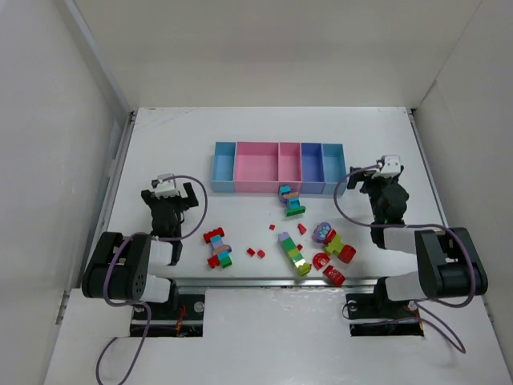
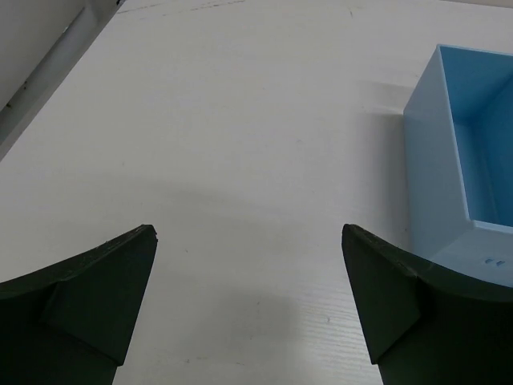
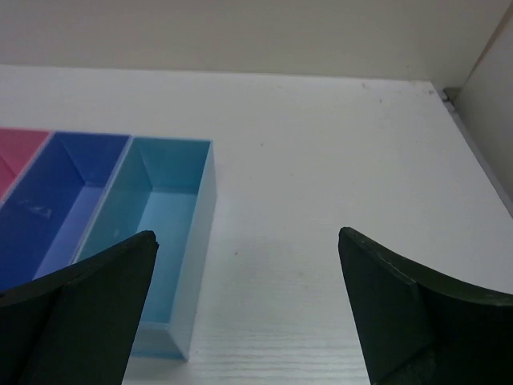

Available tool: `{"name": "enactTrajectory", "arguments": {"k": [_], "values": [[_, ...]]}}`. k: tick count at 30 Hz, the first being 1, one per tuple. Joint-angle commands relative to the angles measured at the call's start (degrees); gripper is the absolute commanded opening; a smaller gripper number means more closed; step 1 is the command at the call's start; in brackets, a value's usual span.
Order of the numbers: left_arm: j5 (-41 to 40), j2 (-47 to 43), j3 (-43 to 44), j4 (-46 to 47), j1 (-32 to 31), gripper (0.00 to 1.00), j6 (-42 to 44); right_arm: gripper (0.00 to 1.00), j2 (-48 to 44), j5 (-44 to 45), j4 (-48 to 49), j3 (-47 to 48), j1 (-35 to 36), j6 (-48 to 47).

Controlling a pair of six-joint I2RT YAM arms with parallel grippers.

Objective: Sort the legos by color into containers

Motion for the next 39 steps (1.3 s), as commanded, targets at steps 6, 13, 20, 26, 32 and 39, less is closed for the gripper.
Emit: {"name": "enactTrajectory", "arguments": {"k": [6, 13, 20, 26, 32, 39], "values": [[5.5, -0.6, 1.3, 13.59, -0.02, 1.0, 1.93, 1.0, -8.19, 9.15, -30.85, 23.79, 5.6, -9.22], [29.51, -13.96, 25.24, -33.7, 0.95, 1.0, 23.78, 1.0, -5.22, 22.29, -49.28, 50.22, 14.56, -30.76], [17.83, -7.28, 49.64, -68.39, -4.68, 1.0, 55.56, 1.0, 6.74, 53.54, -53.09, 73.29, 20.99, -25.69], [29.75, -7.28, 56.15, -79.81, -5.2, 1.0, 47.54, 1.0, 4.2, 30.61, -76.47, 73.99, 29.06, -20.7], [39.54, -6.05, 53.61, -107.14, -8.54, 0.96, 80.34, 1.0, 0.24, 3.49, -90.97, 70.95, 29.08, -4.34], [33.39, -6.06, 46.65, -114.81, -14.78, 0.96, 84.75, 1.0, 0.68, 1.51, -92.03, 67.49, 33.73, 1.55]]}}
